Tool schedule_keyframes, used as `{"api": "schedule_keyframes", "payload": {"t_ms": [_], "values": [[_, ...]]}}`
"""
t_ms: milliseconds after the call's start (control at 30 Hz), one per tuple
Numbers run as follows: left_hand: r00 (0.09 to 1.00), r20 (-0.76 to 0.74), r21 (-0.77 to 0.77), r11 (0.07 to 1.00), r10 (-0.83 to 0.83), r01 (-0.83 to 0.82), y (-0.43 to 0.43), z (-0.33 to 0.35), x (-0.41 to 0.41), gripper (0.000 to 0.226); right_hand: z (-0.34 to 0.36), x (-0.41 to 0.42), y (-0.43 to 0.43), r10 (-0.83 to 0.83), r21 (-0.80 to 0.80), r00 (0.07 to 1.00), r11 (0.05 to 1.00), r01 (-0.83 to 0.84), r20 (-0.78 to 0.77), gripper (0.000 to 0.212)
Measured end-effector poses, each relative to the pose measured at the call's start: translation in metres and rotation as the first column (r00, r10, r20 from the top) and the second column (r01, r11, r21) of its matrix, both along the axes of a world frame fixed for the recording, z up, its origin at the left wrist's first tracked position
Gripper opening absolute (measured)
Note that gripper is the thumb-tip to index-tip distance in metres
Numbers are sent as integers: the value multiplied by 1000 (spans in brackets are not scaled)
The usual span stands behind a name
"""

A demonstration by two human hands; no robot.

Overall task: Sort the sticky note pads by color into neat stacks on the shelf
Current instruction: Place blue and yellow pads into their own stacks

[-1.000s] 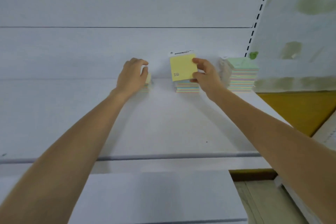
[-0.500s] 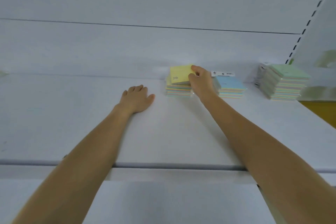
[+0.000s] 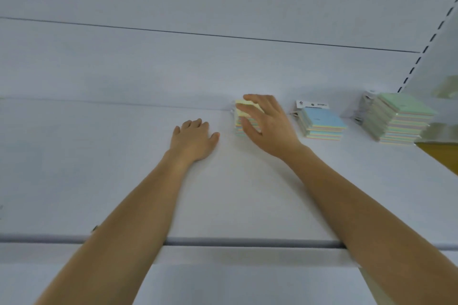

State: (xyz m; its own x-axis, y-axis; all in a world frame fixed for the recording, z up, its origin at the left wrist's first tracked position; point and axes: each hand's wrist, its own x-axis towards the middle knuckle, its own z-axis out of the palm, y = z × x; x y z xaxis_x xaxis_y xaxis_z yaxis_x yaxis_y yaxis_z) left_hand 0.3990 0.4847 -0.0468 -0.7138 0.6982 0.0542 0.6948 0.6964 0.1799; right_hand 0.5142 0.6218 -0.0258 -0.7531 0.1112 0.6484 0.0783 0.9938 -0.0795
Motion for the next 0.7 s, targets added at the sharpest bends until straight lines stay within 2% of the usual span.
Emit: {"api": "schedule_keyframes", "payload": {"t_ms": [167, 300, 433, 600, 700], "values": [[999, 52, 28, 999, 15, -16, -2, 2, -5, 52, -10, -3, -20, 168, 44, 972, 983, -178, 165, 37], [995, -96, 15, 1000, 20, -19, -19, 18, -15, 48, -13, -7, -30, 204, 97, 939, 966, -239, 277, 37], [977, -192, 34, 995, 96, -91, -57, 39, -48, 46, -7, -24, -52, 198, 145, 876, 947, -287, 440, 41], [952, -233, 112, 978, 199, -177, -131, 55, -97, 45, 16, -81, -108, 207, 211, 870, 921, -327, 447, 44], [940, -241, 153, 966, 241, -209, -184, 64, -132, 43, 24, -123, -151, 209, 190, 869, 928, -321, 448, 46]]}}
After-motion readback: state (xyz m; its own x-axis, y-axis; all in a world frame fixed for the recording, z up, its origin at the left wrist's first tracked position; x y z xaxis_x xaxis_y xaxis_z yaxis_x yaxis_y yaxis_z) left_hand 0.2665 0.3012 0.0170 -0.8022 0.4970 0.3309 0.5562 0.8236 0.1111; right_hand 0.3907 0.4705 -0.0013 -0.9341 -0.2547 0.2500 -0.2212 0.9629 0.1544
